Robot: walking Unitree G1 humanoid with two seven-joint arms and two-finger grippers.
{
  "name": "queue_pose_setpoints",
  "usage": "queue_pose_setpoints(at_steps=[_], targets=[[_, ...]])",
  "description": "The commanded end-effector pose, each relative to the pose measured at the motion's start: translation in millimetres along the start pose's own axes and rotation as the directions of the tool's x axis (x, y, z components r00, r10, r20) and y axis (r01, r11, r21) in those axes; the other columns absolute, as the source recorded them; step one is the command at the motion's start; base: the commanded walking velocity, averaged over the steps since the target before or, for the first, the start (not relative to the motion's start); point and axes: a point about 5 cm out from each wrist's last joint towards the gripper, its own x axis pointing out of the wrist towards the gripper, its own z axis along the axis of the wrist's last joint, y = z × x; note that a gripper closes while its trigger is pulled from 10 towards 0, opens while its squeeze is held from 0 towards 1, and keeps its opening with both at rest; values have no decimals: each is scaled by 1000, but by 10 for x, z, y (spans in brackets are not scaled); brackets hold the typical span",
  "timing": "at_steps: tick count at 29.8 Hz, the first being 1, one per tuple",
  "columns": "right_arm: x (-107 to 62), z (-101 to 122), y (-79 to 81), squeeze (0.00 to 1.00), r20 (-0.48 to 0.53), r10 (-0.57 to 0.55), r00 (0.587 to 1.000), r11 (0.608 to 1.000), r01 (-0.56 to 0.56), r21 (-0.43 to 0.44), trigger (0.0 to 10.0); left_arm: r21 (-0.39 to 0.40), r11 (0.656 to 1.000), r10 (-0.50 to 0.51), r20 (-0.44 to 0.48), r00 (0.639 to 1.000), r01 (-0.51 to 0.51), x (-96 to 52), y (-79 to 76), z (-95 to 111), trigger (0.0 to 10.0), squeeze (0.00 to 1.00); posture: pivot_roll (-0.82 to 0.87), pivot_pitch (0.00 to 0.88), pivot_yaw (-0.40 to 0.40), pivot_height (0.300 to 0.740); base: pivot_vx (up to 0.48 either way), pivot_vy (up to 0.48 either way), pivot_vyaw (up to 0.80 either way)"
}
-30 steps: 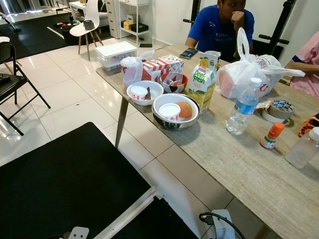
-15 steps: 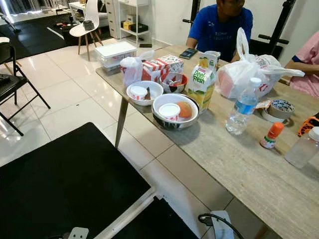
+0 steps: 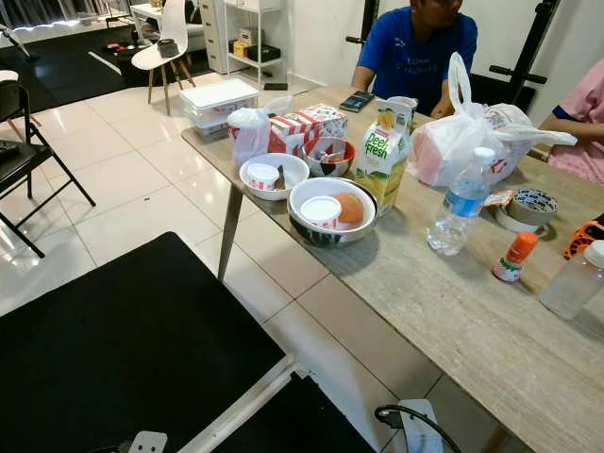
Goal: Restocking fridge
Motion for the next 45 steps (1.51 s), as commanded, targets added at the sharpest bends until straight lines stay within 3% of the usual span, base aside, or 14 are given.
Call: queue_pose_setpoints(at_steps=[1, 37, 38, 41, 42, 45], targets=[[-7, -28, -25, 0, -6, -6, 1000, 1000, 6, 4, 10000, -9, 1000, -3, -28, 1000, 3, -11, -20, -96, 10000, 0, -7, 0, -3, 740, 0, 0, 0], [-2, -37, 19, 0, -9, 12, 1000, 1000, -12, -6, 10000, -12, 1000, 29, -13, 999, -29, -13, 48, -47, 10000, 0, 4, 0, -4, 740, 0, 0, 0], [1, -23, 35, 0, -4, 19, 1000, 1000, -19, 1, 0, -14, 999, 29, -17, 999, -29, -15, 47, -59, 10000, 0, 1, 0, 3, 740, 0, 0, 0], [3, -16, 45, 0, -2, 23, 1000, 1000, -23, 3, 0, -11, 1000, 26, -18, 999, -27, -15, 42, -67, 10000, 0, -3, 0, 7, 740, 0, 0, 0], [4, -7, 39, 0, 0, 14, 1000, 1000, -14, 2, 10000, -6, 1000, 22, -21, 1000, -22, -15, 34, -73, 10000, 0, -3, 0, 7, 740, 0, 0, 0], [4, -2, 35, 0, -1, 10, 1000, 1000, -10, 2, 10000, -4, 1000, 23, -22, 999, -23, -15, 36, -74, 10000, 0, -3, 0, 7, 740, 0, 0, 0]])
